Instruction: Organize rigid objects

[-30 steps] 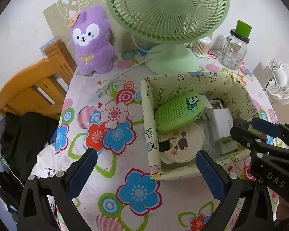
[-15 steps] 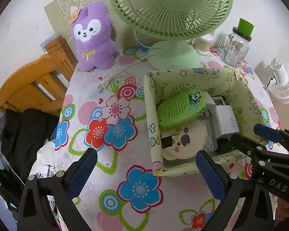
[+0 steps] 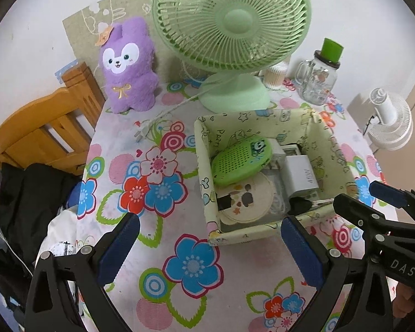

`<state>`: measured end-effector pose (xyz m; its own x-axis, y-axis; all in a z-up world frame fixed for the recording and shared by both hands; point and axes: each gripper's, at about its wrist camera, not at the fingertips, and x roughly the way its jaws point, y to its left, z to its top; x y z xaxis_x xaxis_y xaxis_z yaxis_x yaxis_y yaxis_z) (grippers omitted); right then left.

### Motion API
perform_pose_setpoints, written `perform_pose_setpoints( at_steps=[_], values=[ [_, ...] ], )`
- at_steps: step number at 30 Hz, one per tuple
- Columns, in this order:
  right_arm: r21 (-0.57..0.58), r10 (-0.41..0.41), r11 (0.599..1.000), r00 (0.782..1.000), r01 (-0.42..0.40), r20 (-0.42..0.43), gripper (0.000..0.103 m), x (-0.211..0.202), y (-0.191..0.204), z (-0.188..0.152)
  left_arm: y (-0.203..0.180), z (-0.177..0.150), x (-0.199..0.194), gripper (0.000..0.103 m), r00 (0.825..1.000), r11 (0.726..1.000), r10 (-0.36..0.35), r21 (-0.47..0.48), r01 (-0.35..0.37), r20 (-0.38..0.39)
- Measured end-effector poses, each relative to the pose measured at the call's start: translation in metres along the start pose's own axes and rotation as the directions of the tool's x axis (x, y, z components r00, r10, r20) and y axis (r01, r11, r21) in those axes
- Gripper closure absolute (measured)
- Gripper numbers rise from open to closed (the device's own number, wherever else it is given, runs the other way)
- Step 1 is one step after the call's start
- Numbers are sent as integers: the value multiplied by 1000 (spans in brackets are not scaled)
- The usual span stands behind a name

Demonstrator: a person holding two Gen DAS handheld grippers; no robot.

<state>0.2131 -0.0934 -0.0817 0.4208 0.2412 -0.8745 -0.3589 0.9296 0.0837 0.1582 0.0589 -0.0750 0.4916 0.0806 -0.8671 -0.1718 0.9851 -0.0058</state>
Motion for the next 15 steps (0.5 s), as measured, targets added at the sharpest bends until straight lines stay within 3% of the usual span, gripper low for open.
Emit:
perform_pose_setpoints(
  at_steps=[15],
  values=[
    [35,-71,997,992,68,108,20,-64,26,-25,12,-15,-59,0,993,997,-62,56,57,100]
  ],
)
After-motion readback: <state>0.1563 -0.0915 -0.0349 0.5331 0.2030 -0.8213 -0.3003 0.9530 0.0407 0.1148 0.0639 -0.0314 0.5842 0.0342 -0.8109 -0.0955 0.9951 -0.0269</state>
